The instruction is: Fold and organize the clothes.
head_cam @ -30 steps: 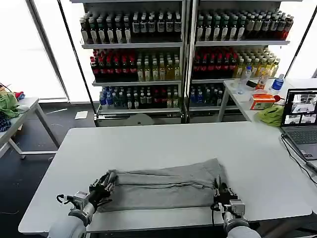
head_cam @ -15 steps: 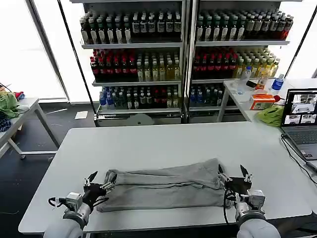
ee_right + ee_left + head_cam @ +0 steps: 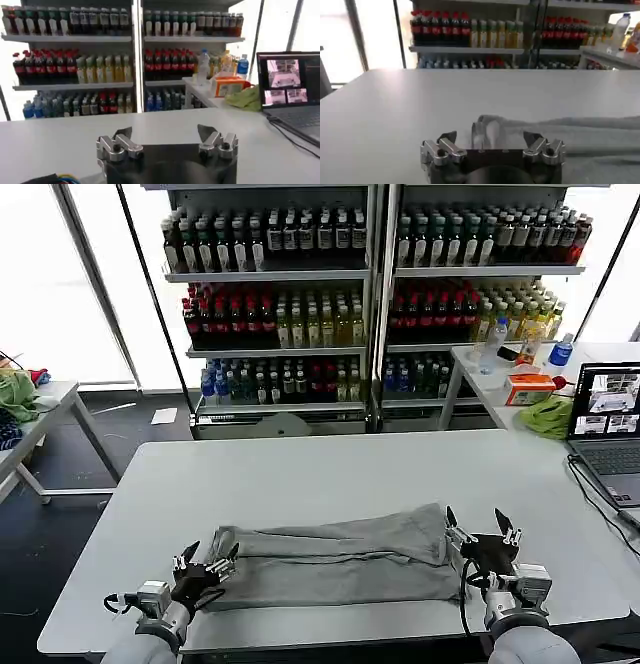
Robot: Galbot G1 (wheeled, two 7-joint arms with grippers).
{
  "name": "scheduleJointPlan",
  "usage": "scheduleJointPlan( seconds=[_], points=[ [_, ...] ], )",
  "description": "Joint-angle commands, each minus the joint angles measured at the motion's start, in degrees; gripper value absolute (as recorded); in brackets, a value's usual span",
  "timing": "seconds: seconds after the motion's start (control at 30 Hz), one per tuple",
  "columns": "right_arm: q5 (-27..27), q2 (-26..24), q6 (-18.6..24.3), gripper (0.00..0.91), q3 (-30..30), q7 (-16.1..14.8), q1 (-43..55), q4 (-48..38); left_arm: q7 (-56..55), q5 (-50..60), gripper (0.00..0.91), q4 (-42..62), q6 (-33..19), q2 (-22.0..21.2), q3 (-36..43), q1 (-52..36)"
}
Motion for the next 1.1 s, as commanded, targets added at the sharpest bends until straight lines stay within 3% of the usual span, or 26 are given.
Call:
scheduleJointPlan(
  seconds=[0.03,0.2,0.23,0.27,0.3,0.33,0.4,1.1],
  points=[
    [0.34,-0.02,0.00,0.907,0.17,0.08,-0.08,0.81,-0.02,0.32,0.907,1.15,-0.10,-1.63,0.04,0.22],
    [0.33,0.04,0.32,0.907,0.04,0.08,-0.46,0.74,0.21,0.78,0.897,2.21,-0.12,-1.95,0.31,-0.25],
    [0.32,0.03,0.38,0.907,0.08,0.09,-0.56,0.70,0.39,0.93,0.826,2.42,-0.14,-2.03,0.35,-0.25],
    [0.33,0.04,0.48,0.907,0.11,0.09,-0.64,0.67,0.52,0.93,0.655,2.63,-0.16,-2.08,0.41,-0.24],
    [0.32,0.02,0.60,0.907,0.13,0.13,-0.75,0.66,0.62,0.92,0.554,2.71,-0.16,-2.15,0.44,-0.17],
    [0.34,0.03,0.70,0.907,0.17,0.17,-0.78,0.68,0.78,0.99,0.272,2.80,-0.19,-2.22,0.49,-0.07],
    [0.38,0.14,0.73,0.907,0.31,0.16,-0.75,0.73,0.97,1.15,0.020,2.92,-0.46,-2.33,0.57,0.07],
    [0.35,0.17,0.52,0.907,0.77,0.32,0.28,0.21,1.77,2.77,0.000,2.89,-1.89,-1.93,0.23,0.55]
  ],
)
